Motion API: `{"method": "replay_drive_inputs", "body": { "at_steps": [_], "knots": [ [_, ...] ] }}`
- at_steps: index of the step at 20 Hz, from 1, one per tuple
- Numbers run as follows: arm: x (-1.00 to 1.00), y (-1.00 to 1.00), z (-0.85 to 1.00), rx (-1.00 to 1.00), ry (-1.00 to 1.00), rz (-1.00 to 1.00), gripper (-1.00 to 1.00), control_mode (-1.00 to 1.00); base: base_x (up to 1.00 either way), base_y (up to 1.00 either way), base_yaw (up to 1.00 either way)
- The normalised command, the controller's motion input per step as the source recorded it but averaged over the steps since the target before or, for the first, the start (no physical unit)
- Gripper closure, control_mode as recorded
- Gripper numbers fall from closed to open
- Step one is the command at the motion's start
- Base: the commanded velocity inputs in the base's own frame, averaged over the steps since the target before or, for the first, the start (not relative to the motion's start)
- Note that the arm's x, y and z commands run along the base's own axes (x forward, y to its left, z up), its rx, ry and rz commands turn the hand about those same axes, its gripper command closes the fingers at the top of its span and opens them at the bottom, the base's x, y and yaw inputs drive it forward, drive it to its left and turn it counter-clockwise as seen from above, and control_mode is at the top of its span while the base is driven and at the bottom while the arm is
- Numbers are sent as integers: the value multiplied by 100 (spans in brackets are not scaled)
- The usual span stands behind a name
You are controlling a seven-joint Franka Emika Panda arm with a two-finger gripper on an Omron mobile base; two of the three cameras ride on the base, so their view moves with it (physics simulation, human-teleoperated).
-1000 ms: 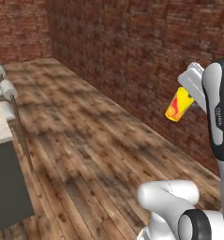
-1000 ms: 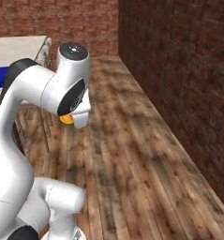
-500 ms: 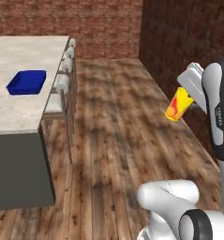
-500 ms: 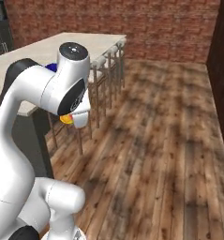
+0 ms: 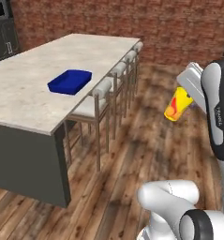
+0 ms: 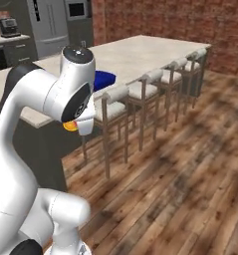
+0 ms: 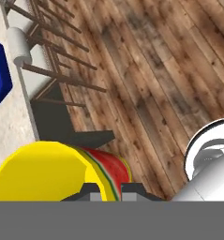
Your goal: There is a tray on the dining counter. Grab the cup, mug, and pitcher and place them on the tray. The pitcher may be placed next to the tray if it cannot fit the tray.
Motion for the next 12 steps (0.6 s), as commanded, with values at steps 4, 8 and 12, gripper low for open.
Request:
{"method": "replay_drive_inputs", "body": {
  "at_steps": [4,8,12],
  "knots": [
    [0,0,0,0,0,0,100,100,100,-95,60],
    [0,0,0,0,0,0,100,100,100,-93,59],
    [0,0,0,0,0,0,100,100,88,-88,57]
  ]
}}
